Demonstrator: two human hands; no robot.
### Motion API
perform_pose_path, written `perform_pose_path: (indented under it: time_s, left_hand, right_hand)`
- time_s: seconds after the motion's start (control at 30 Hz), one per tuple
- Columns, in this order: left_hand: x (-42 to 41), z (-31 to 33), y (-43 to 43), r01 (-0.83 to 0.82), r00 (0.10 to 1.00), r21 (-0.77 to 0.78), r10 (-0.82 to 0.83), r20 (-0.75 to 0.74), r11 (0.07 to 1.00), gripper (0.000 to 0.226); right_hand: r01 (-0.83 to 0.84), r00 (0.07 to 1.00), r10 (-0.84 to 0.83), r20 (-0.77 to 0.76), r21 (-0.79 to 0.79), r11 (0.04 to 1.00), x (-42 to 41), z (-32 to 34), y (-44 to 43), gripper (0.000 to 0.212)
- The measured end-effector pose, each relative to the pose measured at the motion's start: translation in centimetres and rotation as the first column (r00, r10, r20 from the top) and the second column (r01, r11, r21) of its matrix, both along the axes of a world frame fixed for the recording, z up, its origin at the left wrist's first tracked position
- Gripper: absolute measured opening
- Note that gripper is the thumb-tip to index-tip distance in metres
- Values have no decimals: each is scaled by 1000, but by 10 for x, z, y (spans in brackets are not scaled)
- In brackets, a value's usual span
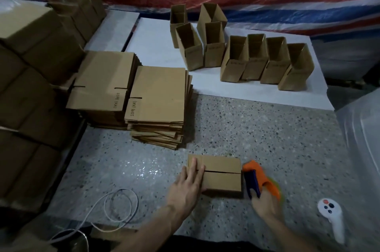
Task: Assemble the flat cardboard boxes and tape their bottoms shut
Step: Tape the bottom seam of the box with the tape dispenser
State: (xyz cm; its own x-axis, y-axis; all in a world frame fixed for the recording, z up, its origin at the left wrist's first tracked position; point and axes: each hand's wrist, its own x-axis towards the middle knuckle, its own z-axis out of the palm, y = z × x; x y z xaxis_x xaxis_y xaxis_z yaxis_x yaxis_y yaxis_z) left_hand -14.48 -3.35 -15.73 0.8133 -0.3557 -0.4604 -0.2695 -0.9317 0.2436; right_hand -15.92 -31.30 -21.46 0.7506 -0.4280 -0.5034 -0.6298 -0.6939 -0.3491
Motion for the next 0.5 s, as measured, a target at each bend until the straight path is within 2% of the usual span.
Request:
perform_pose_path:
  time_s: [0.1, 0.2, 0.3, 0.43, 0.5]
  left_hand:
    - [-3, -2, -1, 21, 997, 30, -23, 70, 999, 67]
    - [-3, -3, -1, 18, 994, 16, -19, 104, 1000, 66]
    - [-4, -4, 0, 17, 991, 5, -18, 132, 1000, 66]
    - [-3, -5, 2, 3, 985, -31, 2, 170, 1000, 65]
    - [-4, -7, 4, -13, 983, -55, 23, 184, 998, 66]
  right_hand:
    - [-54, 992, 56, 116, -17, 998, 9, 22, -20, 27]
    - [-146, 940, 73, 333, 199, 969, 26, 58, -29, 15]
    - [-276, 881, 80, 466, 369, 887, 49, 97, -13, 20]
    - [-370, 889, 118, 442, 543, 754, 79, 135, 13, 41]
    - [-451, 865, 247, 436, 465, 762, 88, 143, 26, 51]
